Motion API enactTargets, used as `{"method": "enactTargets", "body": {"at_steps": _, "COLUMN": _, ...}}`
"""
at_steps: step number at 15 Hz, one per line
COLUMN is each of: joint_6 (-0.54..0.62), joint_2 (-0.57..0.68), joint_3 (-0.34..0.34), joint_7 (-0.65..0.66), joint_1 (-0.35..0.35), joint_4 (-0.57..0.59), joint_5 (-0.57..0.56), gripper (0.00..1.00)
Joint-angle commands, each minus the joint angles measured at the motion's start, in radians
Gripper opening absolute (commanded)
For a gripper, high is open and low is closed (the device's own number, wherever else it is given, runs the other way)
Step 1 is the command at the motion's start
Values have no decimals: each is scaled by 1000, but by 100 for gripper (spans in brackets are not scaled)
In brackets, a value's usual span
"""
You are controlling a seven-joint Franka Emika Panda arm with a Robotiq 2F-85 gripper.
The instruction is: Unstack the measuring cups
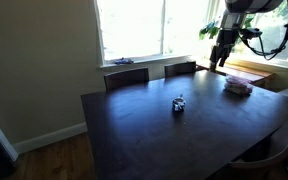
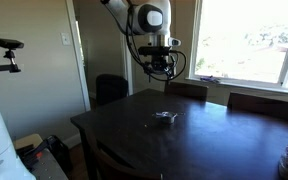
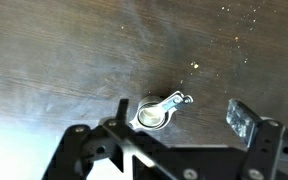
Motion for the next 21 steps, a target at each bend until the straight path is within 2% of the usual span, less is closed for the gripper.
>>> {"method": "enactTargets", "body": {"at_steps": 1, "joint_6": 39, "joint_2": 102, "joint_3": 32, "joint_7": 18, "joint_1": -31, "joint_4": 69, "joint_5": 25, "gripper": 100}}
{"method": "enactTargets", "body": {"at_steps": 2, "joint_6": 24, "joint_2": 61, "joint_3": 35, "joint_7": 9, "joint_1": -32, "joint_4": 34, "joint_5": 0, "gripper": 100}}
{"method": "enactTargets", "body": {"at_steps": 7, "joint_6": 27, "joint_2": 115, "joint_3": 44, "joint_7": 13, "joint_1": -40, "joint_4": 77, "joint_5": -1, "gripper": 100}}
{"method": "enactTargets", "body": {"at_steps": 9, "joint_6": 66, "joint_2": 138, "joint_3": 41, "joint_7": 50, "joint_1": -31, "joint_4": 81, "joint_5": -20, "gripper": 100}}
{"method": "enactTargets", "body": {"at_steps": 17, "joint_6": 195, "joint_2": 356, "joint_3": 55, "joint_7": 187, "joint_1": -44, "joint_4": 205, "joint_5": 3, "gripper": 100}}
{"method": "enactTargets", "body": {"at_steps": 21, "joint_6": 308, "joint_2": 472, "joint_3": 46, "joint_7": 281, "joint_1": -41, "joint_4": 266, "joint_5": 0, "gripper": 100}}
